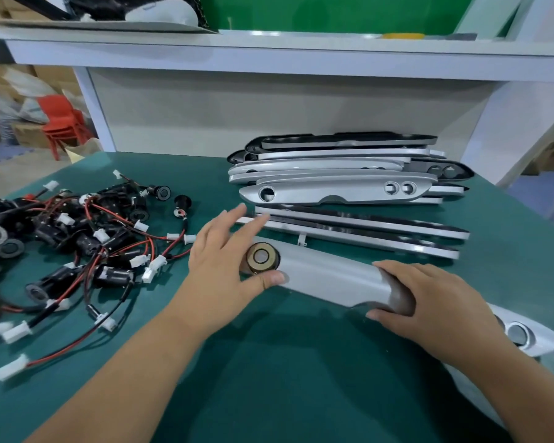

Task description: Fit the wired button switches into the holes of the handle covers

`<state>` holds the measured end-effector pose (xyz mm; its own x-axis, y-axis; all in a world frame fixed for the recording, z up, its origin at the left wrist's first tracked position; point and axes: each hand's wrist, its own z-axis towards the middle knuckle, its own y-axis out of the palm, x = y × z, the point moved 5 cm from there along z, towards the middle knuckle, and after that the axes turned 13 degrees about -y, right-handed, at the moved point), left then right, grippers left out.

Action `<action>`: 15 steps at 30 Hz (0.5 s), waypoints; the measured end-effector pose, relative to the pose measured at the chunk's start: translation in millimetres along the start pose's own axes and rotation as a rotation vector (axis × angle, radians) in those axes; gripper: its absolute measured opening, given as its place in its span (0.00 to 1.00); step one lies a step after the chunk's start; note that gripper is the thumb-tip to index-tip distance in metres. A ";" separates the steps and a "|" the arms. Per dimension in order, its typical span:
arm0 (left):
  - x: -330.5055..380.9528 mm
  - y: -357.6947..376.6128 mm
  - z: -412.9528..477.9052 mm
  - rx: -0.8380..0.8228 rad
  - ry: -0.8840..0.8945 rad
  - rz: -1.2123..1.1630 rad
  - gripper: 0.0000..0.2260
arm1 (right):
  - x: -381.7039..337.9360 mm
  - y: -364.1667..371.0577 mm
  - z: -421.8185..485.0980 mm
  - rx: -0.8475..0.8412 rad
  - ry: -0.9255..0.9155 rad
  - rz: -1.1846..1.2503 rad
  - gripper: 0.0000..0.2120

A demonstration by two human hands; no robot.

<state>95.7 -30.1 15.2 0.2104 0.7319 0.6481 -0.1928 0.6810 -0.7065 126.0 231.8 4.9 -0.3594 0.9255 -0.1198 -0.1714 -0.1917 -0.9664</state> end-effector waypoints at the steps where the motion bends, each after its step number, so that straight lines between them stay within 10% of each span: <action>1: -4.0 -2.6 -0.5 -0.007 -0.029 -0.061 0.35 | 0.9 -0.9 -0.4 -0.002 0.000 0.005 0.32; 15: -24.6 6.8 -2.0 -0.060 -0.313 -1.004 0.18 | -7.7 -5.5 1.1 0.038 -0.056 0.060 0.36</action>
<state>91.0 -43.6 -6.2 -0.0118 -0.1884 0.9820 -0.0175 0.9820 0.1882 128.7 225.4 11.3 -0.4202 0.8926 -0.1634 -0.1820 -0.2594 -0.9485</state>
